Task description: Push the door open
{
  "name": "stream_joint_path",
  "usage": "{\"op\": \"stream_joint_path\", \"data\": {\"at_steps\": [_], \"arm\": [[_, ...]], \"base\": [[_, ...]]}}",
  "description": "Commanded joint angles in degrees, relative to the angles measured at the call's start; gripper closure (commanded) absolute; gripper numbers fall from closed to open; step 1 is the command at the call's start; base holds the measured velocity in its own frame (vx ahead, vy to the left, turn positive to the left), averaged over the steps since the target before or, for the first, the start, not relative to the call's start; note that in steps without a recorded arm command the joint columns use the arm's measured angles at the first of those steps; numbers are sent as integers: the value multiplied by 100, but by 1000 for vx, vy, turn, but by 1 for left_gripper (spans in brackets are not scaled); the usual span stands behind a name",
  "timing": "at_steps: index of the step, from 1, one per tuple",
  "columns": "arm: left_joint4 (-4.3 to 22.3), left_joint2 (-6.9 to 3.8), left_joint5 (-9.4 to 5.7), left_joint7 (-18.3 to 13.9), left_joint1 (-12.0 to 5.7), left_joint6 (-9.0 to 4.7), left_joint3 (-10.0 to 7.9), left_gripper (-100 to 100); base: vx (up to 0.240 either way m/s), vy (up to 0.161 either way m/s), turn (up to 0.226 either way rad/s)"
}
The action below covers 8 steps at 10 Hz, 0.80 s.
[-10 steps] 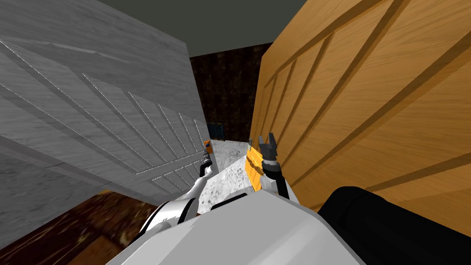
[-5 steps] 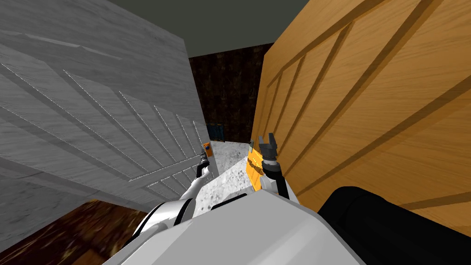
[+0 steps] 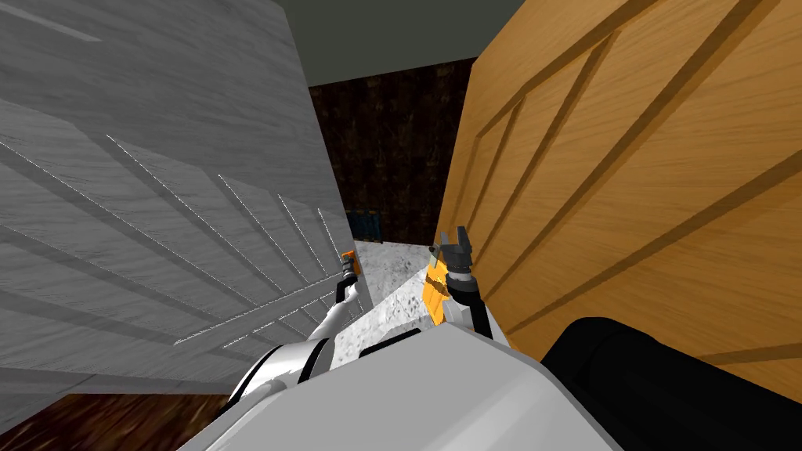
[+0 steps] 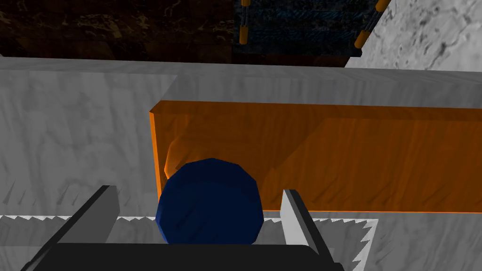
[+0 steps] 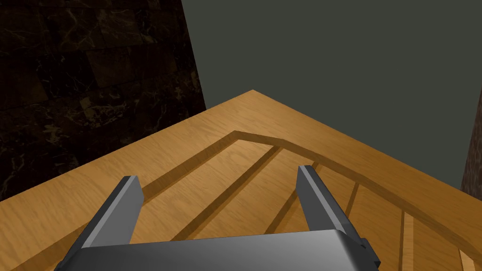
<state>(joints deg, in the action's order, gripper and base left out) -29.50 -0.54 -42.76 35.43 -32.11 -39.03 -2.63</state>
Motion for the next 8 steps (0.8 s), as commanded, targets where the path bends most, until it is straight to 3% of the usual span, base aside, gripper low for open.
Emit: {"op": "stream_joint_path", "data": {"at_steps": [1,2,7,8], "arm": [[0,0,0,0,0,0,0,-100],[0,0,0,0,0,0,0,100],[0,0,0,0,0,0,0,100],[25,-92,-118,115,-3,-65,-67,100]], "base": [[106,30,-9],[-13,-5,10],[-21,-6,-1],[98,-40,-9]]}}
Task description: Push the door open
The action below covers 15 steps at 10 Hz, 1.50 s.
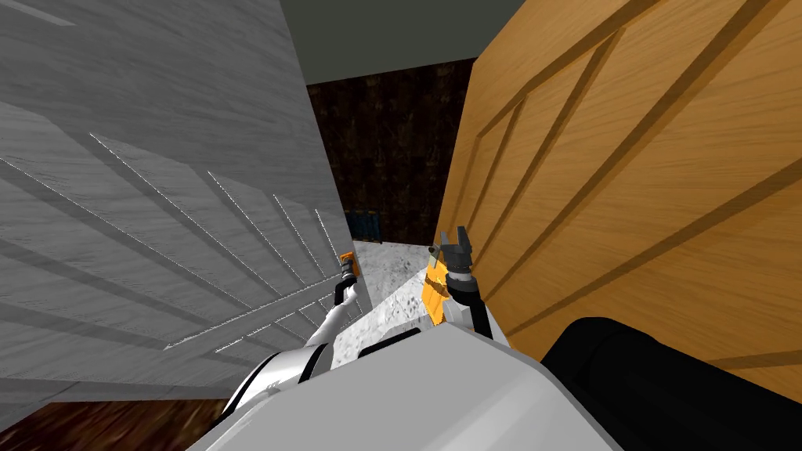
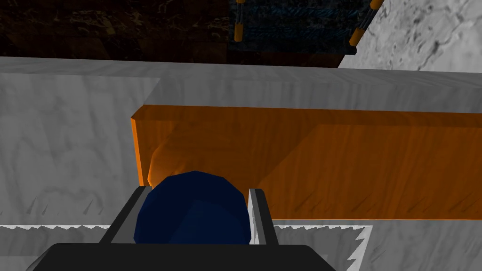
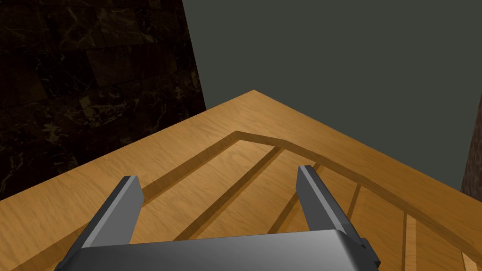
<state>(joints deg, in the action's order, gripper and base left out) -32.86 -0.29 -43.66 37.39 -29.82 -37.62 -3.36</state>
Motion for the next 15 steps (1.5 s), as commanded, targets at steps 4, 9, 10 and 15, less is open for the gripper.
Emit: {"op": "stream_joint_path", "data": {"at_steps": [4,9,10,15], "arm": [[362,-116,-28,-82,-232,-206,6,100],[405,-144,-455,344,-302,-491,-244,100],[413,-105,-527,417,-313,-539,-286,100],[355,-82,-842,755,-303,-774,-466,100]], "base": [[56,-1,10],[177,-9,32],[208,5,58],[157,-1,34]]}}
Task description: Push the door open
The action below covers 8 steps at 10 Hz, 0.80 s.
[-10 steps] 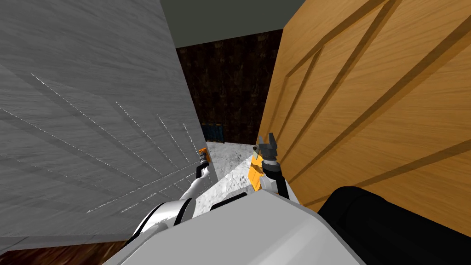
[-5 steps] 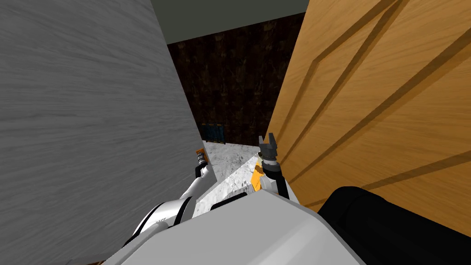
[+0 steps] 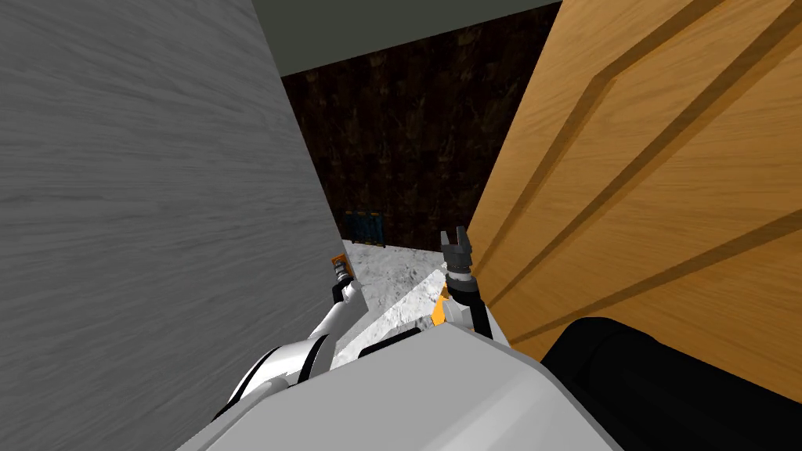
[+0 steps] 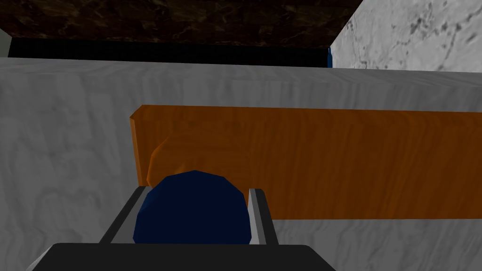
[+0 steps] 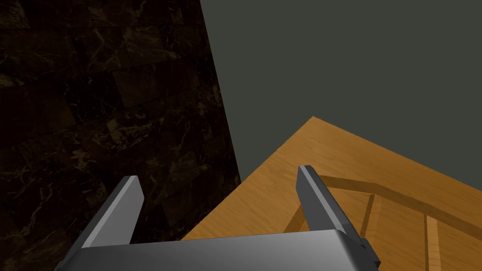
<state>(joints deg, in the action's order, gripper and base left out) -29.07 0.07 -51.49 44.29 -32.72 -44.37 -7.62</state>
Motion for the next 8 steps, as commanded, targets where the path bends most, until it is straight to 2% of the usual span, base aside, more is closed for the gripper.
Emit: {"op": "stream_joint_path", "data": {"at_steps": [1,2,3,4,5,7,8], "arm": [[-25,-155,-116,119,-14,-163,-70,100],[123,-155,-116,119,-14,-163,-70,100],[411,-155,-116,69,-31,-163,-70,100],[120,-155,-116,119,-14,-163,-70,100],[-25,-155,-116,119,-14,-163,-70,100],[-27,-189,-283,275,-17,-350,-153,100],[-28,-186,-318,307,-18,-390,-170,100]], "base": [[204,24,-14],[172,12,15],[95,14,15],[16,5,7],[-29,-4,-5],[110,27,-17],[160,38,22]]}}
